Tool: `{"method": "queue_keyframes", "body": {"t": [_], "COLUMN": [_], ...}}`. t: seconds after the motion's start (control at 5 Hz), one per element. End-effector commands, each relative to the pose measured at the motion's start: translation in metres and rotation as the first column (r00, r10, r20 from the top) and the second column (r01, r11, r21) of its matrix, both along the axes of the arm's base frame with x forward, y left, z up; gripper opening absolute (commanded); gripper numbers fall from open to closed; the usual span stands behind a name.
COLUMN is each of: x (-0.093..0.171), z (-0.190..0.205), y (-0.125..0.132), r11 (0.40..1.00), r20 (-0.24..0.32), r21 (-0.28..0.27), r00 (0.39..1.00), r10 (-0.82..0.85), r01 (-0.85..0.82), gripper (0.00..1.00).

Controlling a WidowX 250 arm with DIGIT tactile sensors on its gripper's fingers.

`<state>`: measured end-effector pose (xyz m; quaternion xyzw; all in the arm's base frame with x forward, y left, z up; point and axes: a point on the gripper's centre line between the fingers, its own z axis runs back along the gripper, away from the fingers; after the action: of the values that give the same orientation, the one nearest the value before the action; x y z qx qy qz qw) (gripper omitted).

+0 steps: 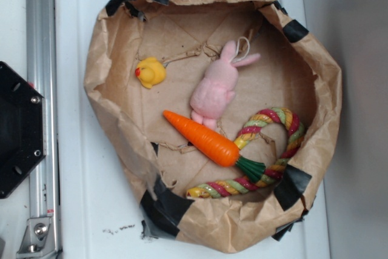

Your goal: Grab the yellow duck.

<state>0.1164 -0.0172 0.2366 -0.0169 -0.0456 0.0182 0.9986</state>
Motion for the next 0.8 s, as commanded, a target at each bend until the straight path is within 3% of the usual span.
{"method": "queue_keyframes", "body": {"t": [0.0,0.2,0.4,0.6], "x": [0.0,0.05,0.095,0.118], "z": [0.0,-0.022,-0.055,-0.094], "y": [0.0,0.017,0.035,0.054], "r11": [1.0,0.997,0.996,0.966], "r20": [0.0,-0.043,-0.082,-0.162], "r21": [0.0,0.065,0.093,0.183], "r00": [1.0,0.999,0.997,0.975], "r10": [0.0,-0.033,0.005,-0.155], "r01": [0.0,0.036,0.002,0.184], "gripper": [1.0,1.0,1.0,1.0]}}
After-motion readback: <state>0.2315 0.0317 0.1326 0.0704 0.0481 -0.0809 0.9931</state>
